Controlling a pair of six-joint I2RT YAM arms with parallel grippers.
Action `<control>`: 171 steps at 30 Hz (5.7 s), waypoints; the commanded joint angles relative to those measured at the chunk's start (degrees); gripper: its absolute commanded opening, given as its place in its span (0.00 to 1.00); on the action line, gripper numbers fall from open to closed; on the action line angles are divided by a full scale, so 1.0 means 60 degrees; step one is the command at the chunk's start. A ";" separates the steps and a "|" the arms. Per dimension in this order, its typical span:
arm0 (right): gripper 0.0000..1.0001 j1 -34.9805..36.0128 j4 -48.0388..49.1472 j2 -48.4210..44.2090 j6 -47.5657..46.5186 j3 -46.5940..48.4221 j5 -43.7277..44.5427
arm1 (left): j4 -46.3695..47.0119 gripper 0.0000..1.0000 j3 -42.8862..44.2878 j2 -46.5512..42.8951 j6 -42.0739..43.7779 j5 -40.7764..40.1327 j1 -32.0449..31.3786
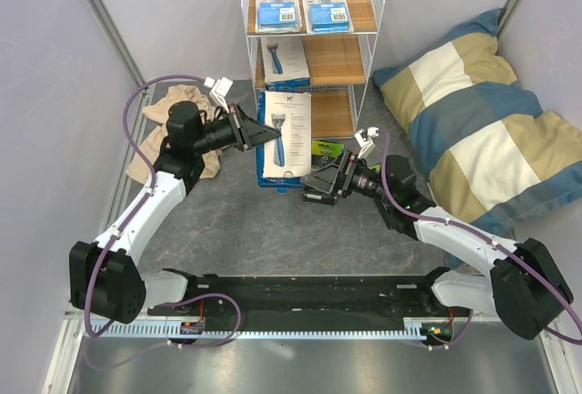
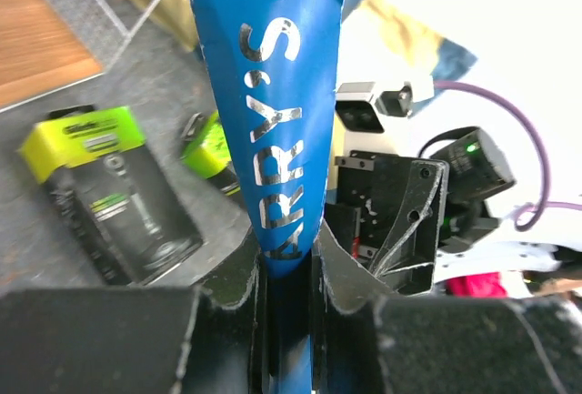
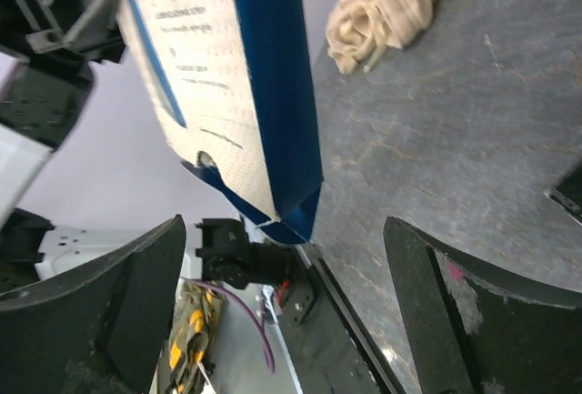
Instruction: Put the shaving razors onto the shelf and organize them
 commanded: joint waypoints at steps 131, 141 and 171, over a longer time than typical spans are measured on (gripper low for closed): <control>0.29 -0.5191 -0.3437 0.4932 -0.0706 0.7618 -0.3448 | -0.3208 0.89 -0.0326 -0.1367 0.3349 -0.3418 -0.0444; 0.31 -0.4766 -0.3510 0.5342 -0.0531 0.7912 -0.3228 | -0.3208 0.88 0.0493 -0.0899 0.3349 -0.3828 -0.1029; 0.57 -0.4693 -0.1972 0.5914 0.1227 0.8308 -0.3169 | -0.1890 0.02 0.4800 0.3861 0.4521 -0.6347 -0.4691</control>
